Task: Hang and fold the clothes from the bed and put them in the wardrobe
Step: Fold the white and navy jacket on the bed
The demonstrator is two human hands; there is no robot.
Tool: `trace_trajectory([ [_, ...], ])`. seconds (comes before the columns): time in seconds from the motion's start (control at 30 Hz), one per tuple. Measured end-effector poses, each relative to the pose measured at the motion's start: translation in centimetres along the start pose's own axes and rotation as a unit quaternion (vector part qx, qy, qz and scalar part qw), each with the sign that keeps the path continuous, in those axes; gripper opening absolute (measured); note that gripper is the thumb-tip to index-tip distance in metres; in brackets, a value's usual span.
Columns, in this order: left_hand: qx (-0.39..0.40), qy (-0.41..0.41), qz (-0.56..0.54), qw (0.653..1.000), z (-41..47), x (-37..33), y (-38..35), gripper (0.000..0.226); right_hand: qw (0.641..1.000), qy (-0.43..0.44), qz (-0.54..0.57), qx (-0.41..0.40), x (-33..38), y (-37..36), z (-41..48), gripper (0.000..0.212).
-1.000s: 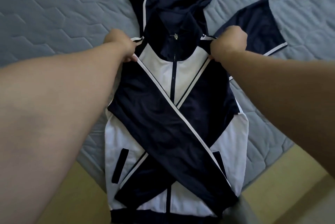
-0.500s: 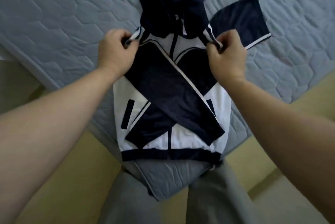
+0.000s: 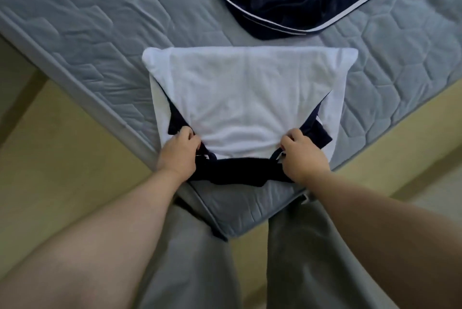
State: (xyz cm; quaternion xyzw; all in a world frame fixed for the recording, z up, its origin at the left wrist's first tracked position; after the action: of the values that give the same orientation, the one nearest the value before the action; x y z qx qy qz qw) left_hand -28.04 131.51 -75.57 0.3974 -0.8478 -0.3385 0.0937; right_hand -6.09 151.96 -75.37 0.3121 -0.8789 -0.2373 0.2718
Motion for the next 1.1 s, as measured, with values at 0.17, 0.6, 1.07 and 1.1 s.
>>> trace_trajectory([
  [0.17,0.008,0.034,0.154,0.987,2.0,-1.9,5.1,0.021,0.995,0.0,-0.098,-0.036,0.2,4.9,2.0,0.02],
  [0.6,0.009,-0.003,0.165,0.986,16.5,-0.2,17.8,0.042,0.987,-0.1,-0.123,-0.032,-6.5,17.7,14.4,0.043],
  [1.07,0.04,0.056,0.17,0.983,15.5,5.6,20.6,0.023,0.977,-0.098,-0.187,-0.039,-5.8,21.8,14.3,0.016],
  [1.1,0.048,0.059,0.164,0.983,15.1,6.0,20.7,0.024,0.975,-0.101,-0.193,-0.042,-5.8,22.0,14.3,0.016],
])
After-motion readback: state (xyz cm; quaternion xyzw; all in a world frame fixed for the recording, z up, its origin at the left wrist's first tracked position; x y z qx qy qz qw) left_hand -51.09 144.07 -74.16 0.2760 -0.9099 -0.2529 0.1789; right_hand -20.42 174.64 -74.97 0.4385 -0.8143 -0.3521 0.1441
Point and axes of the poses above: each hand's wrist, its own z-axis towards the middle knuckle, its own y-axis out of the back of the hand, x = y × z, the point moved 2 cm from there along z, towards the middle knuckle, and after that the axes turned 8 degrees about y, right-handed, at the moved point
